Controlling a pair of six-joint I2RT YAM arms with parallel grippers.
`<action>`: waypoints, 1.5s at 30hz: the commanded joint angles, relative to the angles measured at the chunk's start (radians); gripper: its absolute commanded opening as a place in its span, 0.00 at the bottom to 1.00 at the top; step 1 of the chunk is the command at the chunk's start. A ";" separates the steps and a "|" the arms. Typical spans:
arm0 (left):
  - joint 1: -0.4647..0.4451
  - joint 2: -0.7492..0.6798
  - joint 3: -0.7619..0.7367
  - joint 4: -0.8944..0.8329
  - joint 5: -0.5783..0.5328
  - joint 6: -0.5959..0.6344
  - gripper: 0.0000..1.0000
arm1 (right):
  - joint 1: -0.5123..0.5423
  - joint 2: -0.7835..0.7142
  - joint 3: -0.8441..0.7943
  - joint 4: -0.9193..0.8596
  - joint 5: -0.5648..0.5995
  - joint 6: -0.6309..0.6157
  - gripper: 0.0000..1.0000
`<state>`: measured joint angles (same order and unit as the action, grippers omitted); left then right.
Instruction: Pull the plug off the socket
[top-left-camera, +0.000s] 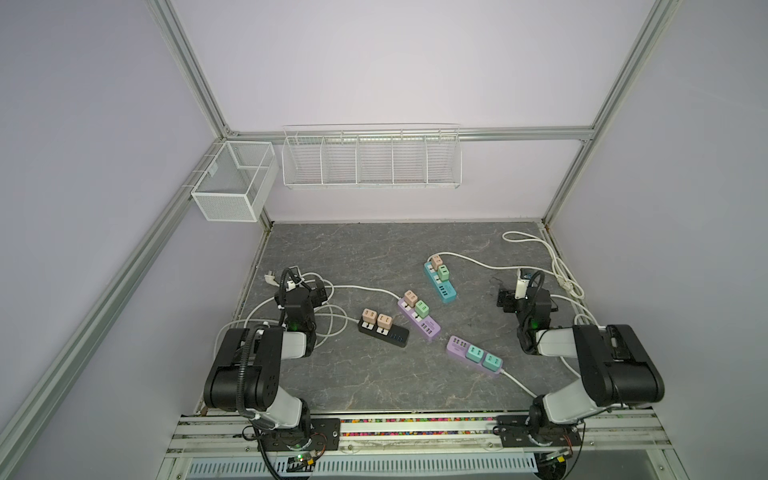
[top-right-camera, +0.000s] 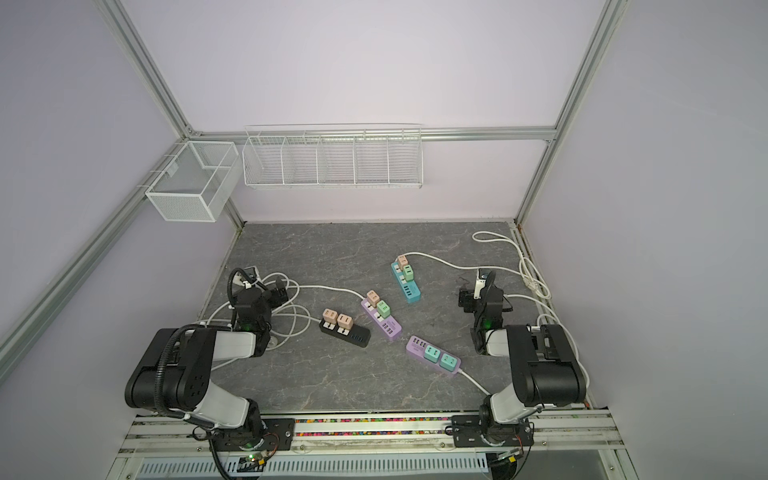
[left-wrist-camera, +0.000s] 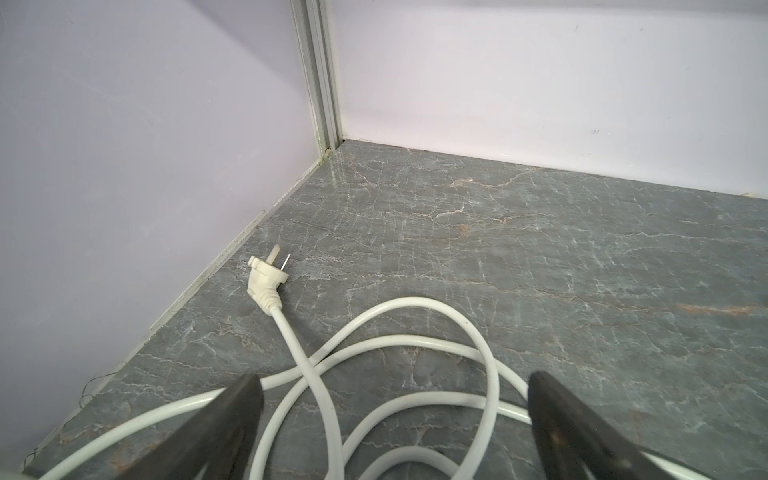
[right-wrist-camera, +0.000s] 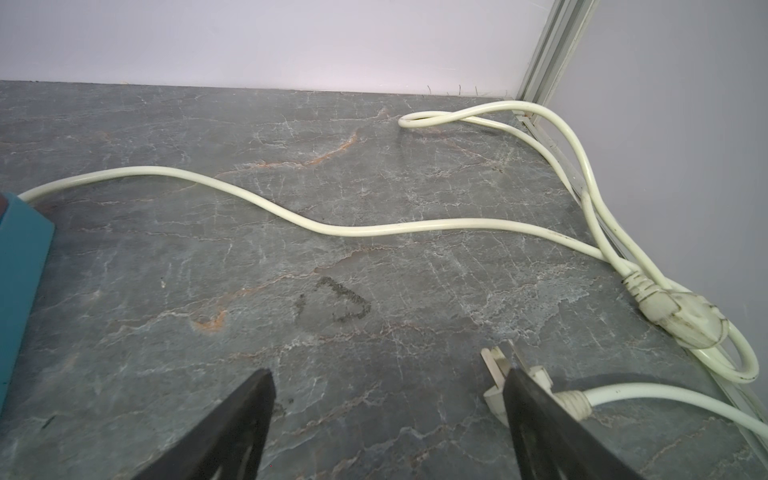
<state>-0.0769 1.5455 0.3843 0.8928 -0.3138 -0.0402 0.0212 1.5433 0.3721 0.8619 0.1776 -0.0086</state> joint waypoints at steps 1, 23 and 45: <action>0.006 0.007 0.006 0.020 0.005 0.009 0.99 | -0.004 -0.012 0.005 0.020 -0.015 -0.018 0.89; 0.006 -0.384 0.026 -0.348 0.051 -0.081 0.99 | 0.014 -0.274 0.025 -0.253 0.121 0.051 0.89; 0.008 -0.745 0.146 -0.982 0.263 -0.595 0.99 | 0.049 -0.526 0.314 -1.021 -0.157 0.556 0.89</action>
<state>-0.0727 0.8310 0.5106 0.0196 -0.1532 -0.5842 0.0414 1.0378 0.6510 -0.1009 0.1509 0.5499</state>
